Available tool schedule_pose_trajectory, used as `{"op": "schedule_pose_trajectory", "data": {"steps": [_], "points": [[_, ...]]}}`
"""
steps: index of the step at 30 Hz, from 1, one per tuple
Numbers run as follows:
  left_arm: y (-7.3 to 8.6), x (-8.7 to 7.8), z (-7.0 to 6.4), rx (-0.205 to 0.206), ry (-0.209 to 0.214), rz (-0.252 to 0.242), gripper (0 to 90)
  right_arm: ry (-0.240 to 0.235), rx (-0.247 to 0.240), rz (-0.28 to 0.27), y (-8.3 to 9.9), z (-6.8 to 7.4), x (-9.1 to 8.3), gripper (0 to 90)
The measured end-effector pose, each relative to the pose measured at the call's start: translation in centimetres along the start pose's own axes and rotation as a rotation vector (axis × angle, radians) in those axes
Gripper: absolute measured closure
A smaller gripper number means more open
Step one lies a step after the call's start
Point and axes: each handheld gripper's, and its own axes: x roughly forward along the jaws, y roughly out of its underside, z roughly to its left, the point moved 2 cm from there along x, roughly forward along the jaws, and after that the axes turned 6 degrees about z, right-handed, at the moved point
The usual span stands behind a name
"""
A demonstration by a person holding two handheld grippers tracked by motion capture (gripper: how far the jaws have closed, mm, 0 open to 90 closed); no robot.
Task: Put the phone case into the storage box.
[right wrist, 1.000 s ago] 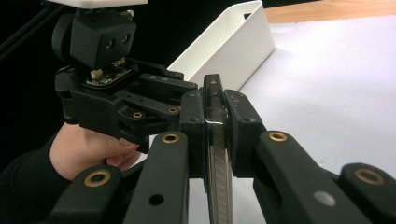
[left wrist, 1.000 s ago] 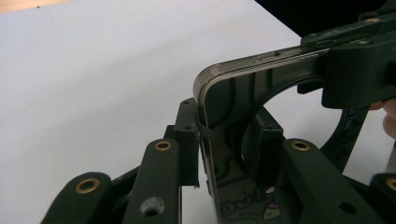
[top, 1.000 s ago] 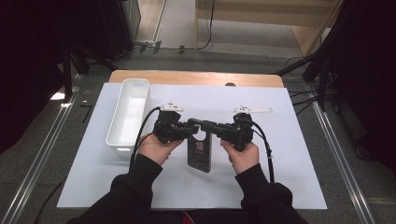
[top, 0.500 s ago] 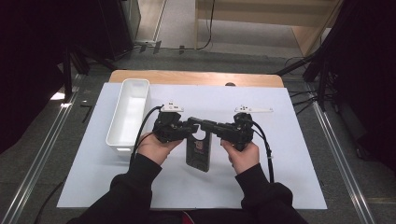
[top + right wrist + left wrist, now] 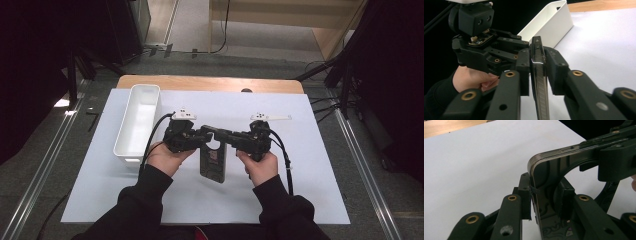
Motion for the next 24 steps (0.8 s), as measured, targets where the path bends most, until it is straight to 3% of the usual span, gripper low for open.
{"op": "schedule_pose_trajectory", "data": {"steps": [8, 16, 24], "points": [[-0.02, -0.16, 0.23, 0.001, -0.013, 0.001, 70.8, -0.004, -0.006, 0.015, -0.02, -0.14, -0.05, 62.9], [-0.07, -0.36, 0.51, 0.007, -0.024, 0.002, 70.8, -0.021, -0.052, 0.065, 0.23, -0.01, 0.12, 51.4], [-0.08, -0.66, 0.71, 0.007, -0.033, 0.004, 70.7, -0.016, -0.068, 0.089, 0.34, -0.26, -0.14, 44.0]]}}
